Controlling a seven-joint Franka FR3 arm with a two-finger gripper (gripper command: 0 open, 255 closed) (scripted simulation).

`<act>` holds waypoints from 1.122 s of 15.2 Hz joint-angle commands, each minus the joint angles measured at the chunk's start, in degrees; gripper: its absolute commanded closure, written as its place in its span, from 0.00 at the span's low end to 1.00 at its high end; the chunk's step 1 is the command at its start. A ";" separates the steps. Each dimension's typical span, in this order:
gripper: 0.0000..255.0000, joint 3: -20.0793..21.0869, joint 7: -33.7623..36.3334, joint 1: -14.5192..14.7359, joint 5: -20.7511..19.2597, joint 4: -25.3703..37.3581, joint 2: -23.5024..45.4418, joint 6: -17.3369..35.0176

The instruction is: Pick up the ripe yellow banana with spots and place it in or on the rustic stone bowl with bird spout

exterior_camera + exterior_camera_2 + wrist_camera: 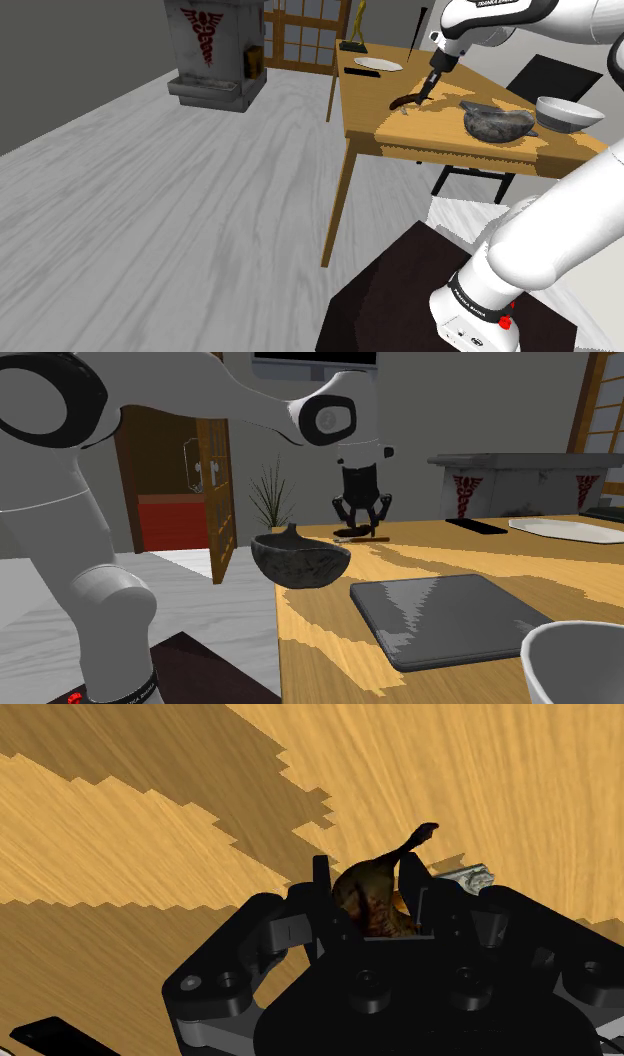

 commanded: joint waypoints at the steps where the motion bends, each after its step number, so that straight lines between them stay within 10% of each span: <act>1: 1.00 0.05 0.06 0.08 0.12 1.67 0.19 -1.53; 17: 1.00 -0.06 -0.10 0.58 1.45 16.16 2.50 -14.06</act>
